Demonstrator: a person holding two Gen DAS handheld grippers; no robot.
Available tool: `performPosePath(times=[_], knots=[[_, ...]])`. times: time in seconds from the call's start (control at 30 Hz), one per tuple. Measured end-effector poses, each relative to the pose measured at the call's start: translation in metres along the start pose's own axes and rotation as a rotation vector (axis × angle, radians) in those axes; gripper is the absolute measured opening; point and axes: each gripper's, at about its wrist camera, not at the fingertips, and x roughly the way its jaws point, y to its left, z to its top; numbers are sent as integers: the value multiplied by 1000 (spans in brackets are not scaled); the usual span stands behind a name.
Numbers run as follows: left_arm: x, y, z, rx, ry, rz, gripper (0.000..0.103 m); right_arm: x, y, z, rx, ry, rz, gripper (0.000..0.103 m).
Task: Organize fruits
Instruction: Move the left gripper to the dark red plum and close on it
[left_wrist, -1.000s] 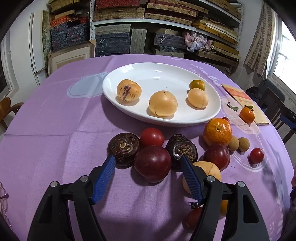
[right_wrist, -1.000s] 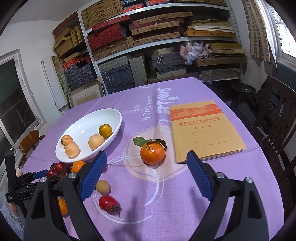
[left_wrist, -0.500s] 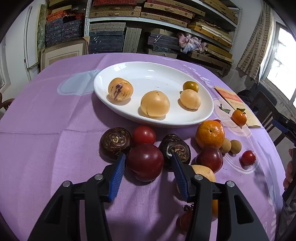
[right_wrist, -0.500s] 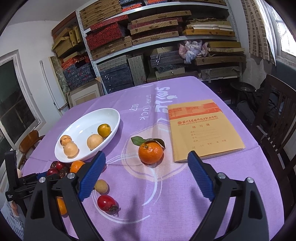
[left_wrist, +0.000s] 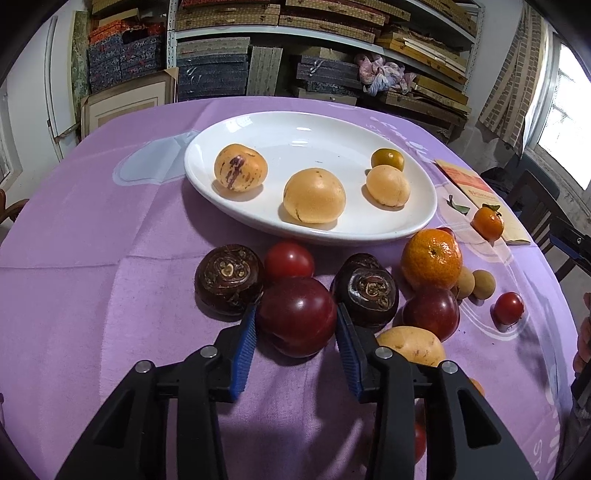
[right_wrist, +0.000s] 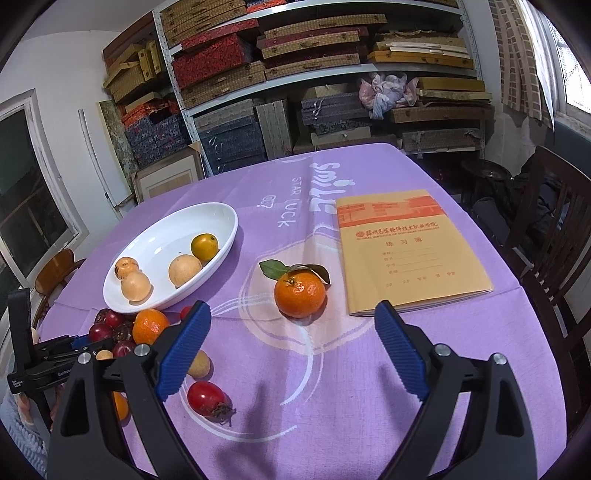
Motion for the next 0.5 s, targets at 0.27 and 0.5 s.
performPosePath(times=[0.27,0.5], knots=[[-11,8,-3,-23,-39,21,41,4,2,-2,-19,14,-5,88],[-33,19,-21,-33,-37,60,41,23,7,-5,-72,66,-54,85]])
